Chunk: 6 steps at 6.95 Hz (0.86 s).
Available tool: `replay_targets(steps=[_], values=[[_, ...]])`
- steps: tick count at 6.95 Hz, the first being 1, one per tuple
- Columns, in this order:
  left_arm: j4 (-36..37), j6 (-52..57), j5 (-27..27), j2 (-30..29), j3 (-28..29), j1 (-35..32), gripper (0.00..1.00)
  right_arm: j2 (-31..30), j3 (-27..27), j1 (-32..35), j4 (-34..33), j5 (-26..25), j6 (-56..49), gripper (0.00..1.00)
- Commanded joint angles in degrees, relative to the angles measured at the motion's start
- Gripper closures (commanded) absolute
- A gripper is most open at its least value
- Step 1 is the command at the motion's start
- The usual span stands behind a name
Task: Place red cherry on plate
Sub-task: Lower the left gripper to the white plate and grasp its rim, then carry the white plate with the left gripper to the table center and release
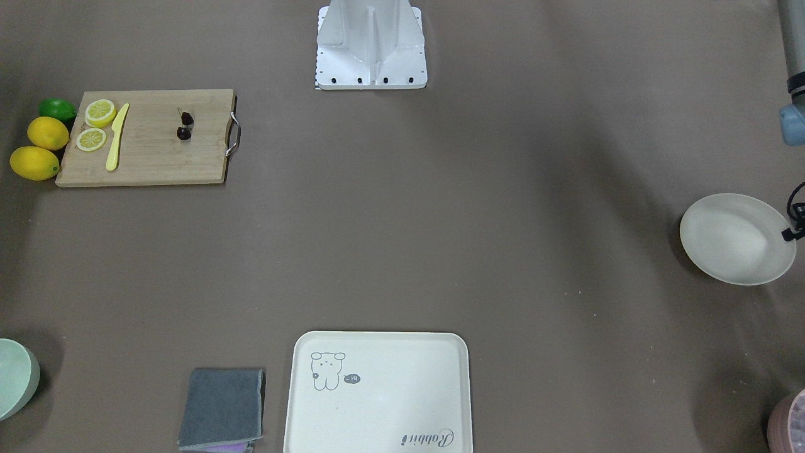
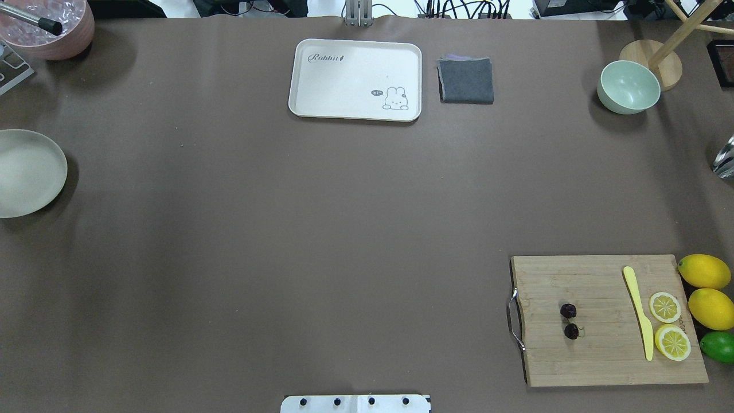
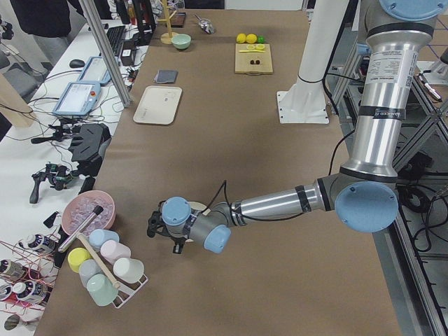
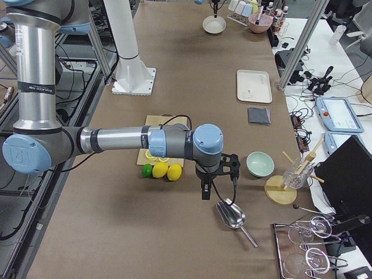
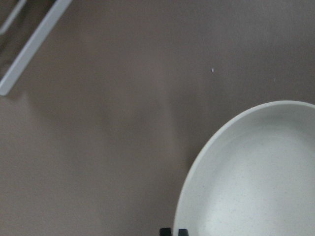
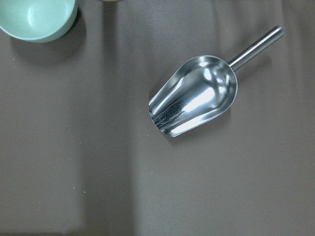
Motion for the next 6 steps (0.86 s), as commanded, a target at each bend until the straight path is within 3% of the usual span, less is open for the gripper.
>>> replay_targets(steps=[1, 2, 4, 5, 6], values=[[10.90, -2.10, -7.27, -6.50, -1.00, -3.74, 1.00, 0.24, 0.17, 0.00, 0.03, -0.01, 0.68, 0.00], [10.68, -11.35, -7.66, -7.66, -3.97, -2.88, 1.00, 0.07, 0.17, 0.00, 0.03, 0.08, 0.60, 0.00], [8.33, -34.08, -7.31, -8.64, -14.75, 7.88, 1.00, -0.46, 0.17, 0.00, 0.12, -0.01, 0.07, 0.00], [3.09, -48.13, -5.22, -9.59, -18.72, 12.90, 1.00, -0.55, 0.09, 0.00, 0.12, -0.01, -0.02, 0.00], [-2.10, -62.19, 0.28, -11.34, -21.90, 20.69, 1.00, -0.55, -0.17, 0.00, 0.12, -0.10, -0.11, 0.00]])
